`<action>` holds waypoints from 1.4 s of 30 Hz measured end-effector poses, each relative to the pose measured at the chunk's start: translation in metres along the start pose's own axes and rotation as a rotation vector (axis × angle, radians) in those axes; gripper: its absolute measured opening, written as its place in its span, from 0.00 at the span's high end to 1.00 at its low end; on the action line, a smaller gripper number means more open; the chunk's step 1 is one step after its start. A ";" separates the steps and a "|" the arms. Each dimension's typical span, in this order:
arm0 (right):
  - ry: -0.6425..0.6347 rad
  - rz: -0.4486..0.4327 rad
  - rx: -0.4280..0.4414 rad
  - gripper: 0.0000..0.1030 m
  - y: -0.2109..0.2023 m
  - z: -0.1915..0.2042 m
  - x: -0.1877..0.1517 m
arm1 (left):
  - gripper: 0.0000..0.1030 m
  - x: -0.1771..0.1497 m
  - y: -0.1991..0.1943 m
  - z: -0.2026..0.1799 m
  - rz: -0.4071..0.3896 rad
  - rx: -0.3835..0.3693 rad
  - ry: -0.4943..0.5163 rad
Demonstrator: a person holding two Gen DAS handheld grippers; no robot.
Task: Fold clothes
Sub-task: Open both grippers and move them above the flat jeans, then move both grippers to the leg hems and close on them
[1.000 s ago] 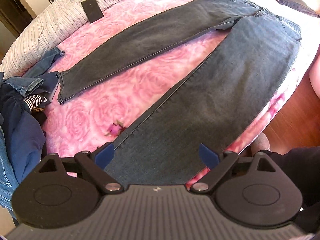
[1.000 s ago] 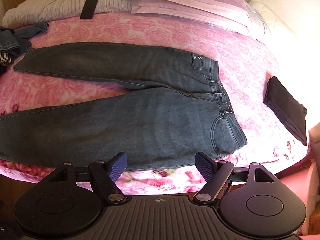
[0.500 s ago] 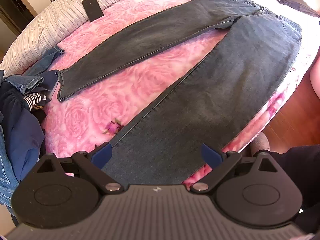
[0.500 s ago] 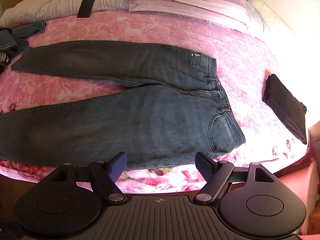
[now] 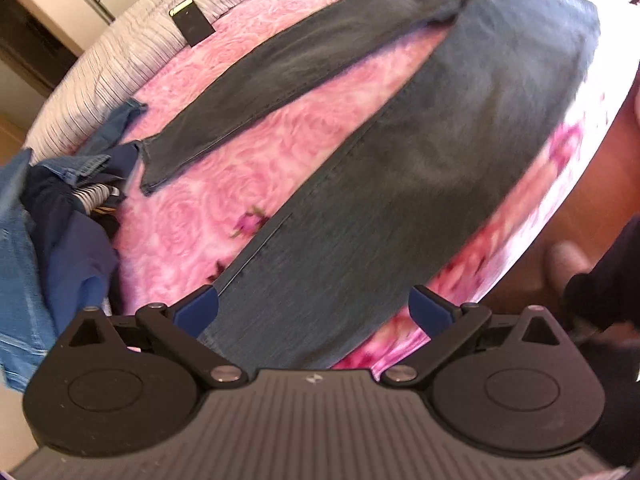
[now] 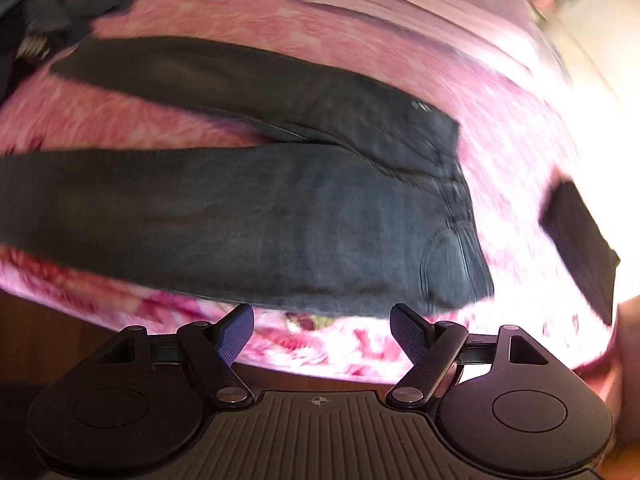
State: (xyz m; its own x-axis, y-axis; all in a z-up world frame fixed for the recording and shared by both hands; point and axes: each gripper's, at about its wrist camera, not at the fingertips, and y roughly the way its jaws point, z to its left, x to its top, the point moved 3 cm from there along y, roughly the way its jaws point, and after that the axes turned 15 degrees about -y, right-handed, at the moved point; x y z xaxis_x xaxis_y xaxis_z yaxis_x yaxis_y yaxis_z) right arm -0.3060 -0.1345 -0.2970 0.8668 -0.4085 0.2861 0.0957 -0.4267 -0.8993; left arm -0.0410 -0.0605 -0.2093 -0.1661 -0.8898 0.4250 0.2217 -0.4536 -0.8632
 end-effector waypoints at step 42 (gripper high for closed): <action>-0.414 -0.182 -0.095 0.25 0.141 0.001 -0.070 | 0.39 -0.063 0.109 -0.069 -0.080 0.261 0.473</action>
